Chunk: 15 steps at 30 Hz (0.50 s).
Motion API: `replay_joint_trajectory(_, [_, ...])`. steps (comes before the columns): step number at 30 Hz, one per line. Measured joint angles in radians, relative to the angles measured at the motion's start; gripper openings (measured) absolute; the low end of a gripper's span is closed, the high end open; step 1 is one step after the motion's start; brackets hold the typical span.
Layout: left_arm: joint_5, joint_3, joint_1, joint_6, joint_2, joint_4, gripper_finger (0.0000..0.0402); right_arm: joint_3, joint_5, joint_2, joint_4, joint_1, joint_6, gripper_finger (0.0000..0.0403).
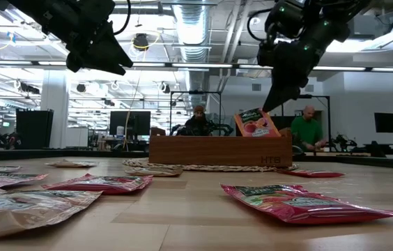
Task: Pick & Place Tea
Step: Put the orange tea bag into the right section of the wooden organizer
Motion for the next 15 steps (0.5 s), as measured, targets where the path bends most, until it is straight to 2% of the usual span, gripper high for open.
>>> replay_joint_trajectory(8, [0.000,0.000,0.000,0.002,0.000,-0.004,0.0177,-0.068,0.057,-0.112,0.034,0.046,0.103,0.0000])
replay_joint_trajectory(11, [0.000,0.000,0.000,0.005,0.000,-0.004,0.0177,-0.134,0.067,-0.171,0.109,0.076,0.167,0.0000])
replay_joint_trajectory(15, [0.000,0.000,0.000,0.005,0.000,-0.004,0.0177,-0.193,0.142,-0.219,0.189,0.130,0.232,0.0000])
